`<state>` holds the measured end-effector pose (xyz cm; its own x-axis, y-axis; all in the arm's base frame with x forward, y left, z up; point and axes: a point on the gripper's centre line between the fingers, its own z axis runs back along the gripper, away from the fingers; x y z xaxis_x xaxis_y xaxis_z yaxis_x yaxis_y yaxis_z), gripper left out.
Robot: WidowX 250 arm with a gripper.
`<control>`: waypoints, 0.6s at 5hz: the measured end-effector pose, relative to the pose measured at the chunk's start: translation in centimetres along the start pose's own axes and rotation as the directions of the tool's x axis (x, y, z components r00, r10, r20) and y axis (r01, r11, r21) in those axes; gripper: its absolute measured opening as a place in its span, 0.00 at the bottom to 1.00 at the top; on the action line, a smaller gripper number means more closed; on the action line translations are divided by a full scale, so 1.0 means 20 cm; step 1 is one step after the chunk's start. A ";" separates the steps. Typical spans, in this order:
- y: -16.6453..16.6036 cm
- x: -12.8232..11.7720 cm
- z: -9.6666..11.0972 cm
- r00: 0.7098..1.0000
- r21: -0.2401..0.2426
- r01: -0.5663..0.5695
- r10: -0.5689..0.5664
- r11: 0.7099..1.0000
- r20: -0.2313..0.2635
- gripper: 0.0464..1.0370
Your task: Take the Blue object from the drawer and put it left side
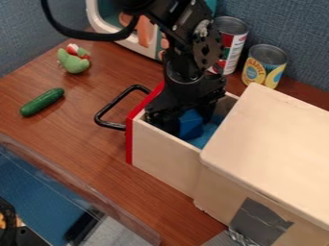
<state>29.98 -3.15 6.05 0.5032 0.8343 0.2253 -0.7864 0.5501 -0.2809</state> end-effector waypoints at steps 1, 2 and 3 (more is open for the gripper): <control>-0.02 0.00 0.01 1.000 -0.009 0.012 -0.012 1.000 -0.011 0.59; -0.11 -0.01 0.10 0.997 -0.068 0.072 -0.073 0.995 -0.016 0.59; -0.20 -0.01 0.21 0.991 -0.128 0.127 -0.132 0.984 -0.032 0.59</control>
<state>31.46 -5.70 11.12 0.6136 0.7553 0.2303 -0.6642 0.6514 -0.3668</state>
